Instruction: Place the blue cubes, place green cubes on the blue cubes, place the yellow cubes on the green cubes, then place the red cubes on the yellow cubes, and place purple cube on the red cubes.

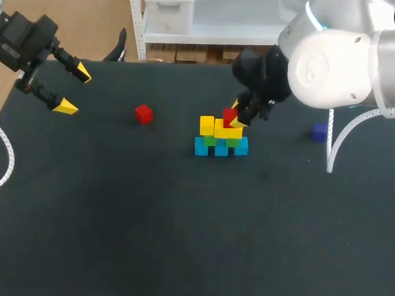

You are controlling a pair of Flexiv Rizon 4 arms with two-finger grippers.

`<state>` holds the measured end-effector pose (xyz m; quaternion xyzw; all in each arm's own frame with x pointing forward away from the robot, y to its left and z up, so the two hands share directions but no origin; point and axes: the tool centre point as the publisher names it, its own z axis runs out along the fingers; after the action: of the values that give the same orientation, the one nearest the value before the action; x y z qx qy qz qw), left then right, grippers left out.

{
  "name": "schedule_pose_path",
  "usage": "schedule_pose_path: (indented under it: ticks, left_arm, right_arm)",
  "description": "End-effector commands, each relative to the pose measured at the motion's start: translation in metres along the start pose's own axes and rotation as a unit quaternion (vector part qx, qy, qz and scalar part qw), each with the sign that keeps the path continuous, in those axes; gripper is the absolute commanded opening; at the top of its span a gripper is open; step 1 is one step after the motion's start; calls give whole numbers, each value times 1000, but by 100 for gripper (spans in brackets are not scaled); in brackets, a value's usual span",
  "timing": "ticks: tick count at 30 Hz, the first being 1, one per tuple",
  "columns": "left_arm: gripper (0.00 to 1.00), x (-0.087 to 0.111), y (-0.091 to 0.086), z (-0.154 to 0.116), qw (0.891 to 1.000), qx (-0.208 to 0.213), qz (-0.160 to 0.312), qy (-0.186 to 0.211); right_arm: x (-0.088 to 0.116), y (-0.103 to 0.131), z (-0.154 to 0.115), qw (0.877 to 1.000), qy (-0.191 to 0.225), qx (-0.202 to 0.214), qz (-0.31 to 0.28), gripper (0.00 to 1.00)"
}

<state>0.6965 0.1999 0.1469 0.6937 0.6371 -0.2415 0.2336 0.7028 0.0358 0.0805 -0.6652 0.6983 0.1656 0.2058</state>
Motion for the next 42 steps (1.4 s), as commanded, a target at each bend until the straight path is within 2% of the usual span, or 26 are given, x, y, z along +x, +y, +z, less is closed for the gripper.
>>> schedule_pose_path:
  ticks: [1,10,12,14,19,42]
  left_arm:
    - [100,1,1,0,1000,1,1,0]
    - [100,1,1,0,1000,1,1,0]
    - [100,1,1,0,1000,1,1,0]
    - [100,1,1,0,1000,1,1,0]
    - [100,1,1,0,1000,1,1,0]
    - [100,1,1,0,1000,1,1,0]
  right_arm:
    - [0,-1,1,1000,1,0,0,0]
    - [0,-3,1,1000,2,-2,-1,0]
    - [0,-4,1,1000,1,-2,-1,10]
    - [0,-4,1,1000,1,-3,-2,11]
    - [0,-4,1,1000,1,-4,-3,23]
    - [2,-3,3,1000,2,-10,-2,35]
